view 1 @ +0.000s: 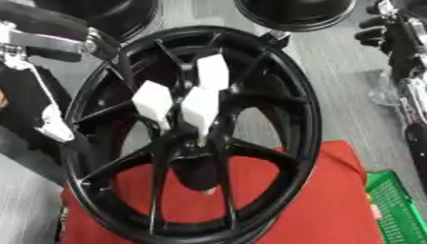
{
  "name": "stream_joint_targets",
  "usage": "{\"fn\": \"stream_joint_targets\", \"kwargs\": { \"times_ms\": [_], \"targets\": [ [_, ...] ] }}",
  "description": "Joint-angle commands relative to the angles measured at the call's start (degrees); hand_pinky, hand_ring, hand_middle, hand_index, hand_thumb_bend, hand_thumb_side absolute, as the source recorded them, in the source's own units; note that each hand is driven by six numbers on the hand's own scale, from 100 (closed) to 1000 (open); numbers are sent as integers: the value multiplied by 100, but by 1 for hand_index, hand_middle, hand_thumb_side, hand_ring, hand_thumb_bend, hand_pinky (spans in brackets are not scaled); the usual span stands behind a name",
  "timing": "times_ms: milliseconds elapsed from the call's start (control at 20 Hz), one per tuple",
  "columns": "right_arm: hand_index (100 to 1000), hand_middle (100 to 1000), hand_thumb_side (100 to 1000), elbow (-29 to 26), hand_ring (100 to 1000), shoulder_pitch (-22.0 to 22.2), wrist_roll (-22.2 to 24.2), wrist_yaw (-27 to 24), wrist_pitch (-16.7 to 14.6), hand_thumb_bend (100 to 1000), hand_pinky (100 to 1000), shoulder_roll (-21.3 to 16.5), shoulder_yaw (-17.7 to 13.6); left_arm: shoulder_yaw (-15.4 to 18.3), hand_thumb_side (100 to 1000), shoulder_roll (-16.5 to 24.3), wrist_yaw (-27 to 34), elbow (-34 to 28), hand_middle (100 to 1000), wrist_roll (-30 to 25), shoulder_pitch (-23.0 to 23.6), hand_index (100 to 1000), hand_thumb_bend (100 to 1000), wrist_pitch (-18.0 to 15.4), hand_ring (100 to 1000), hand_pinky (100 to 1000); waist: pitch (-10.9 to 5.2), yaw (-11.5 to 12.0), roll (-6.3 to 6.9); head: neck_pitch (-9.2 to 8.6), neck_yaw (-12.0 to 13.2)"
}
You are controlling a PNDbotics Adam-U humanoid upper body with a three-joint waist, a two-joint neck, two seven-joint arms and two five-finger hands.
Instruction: Pull the pin out of the wheel hub.
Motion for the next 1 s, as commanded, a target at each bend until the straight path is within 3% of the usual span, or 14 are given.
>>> {"fn": "stream_joint_targets", "kwargs": {
  "times_ms": [50, 550, 1000],
  "targets": [
    [750, 576, 707, -66, 616, -87, 14, 13, -5, 100, 764, -150, -17, 163, 258, 65, 52, -55, 806, 6, -119, 849, 657, 13, 863, 908, -163, 0, -20, 29, 7],
    [750, 576, 708, -63, 617, -106, 37, 24, 1, 100, 765, -118, 1, 301, 238, -271, 286, -50, 797, 6, -409, 839, 543, 292, 855, 882, -167, -40, -28, 15, -13],
    [750, 576, 705, -81, 617, -144, 41, 14, 7, 100, 765, -87, 4, 206, 352, -709, 161, 551, 789, 6, -608, 819, 513, 234, 851, 870, -170, -89, -36, 34, 8]
  ]
}}
